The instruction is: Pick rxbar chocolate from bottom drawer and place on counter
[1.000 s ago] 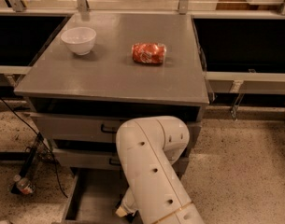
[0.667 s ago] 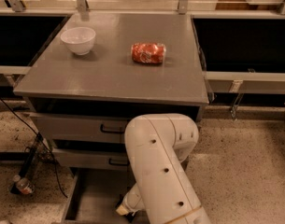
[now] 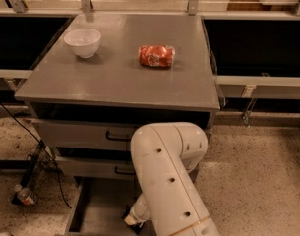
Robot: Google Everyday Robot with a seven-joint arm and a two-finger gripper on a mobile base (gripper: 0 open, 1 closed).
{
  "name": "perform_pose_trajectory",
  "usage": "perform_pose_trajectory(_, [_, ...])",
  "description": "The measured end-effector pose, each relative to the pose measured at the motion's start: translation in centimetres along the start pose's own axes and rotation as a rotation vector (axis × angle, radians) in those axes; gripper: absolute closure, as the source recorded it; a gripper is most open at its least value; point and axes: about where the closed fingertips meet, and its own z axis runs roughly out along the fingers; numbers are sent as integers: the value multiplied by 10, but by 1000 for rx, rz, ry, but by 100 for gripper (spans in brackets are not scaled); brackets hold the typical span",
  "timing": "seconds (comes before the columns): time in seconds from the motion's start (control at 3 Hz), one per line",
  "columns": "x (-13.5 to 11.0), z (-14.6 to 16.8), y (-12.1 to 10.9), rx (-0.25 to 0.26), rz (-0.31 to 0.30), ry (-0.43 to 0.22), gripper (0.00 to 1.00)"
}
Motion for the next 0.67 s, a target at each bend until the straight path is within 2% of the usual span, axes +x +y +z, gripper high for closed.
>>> perform_pose_trajectory(0.33, [0, 0, 0, -1, 0, 0, 22])
perform_pose_trajectory(0.67, [0, 0, 0, -1, 0, 1, 14])
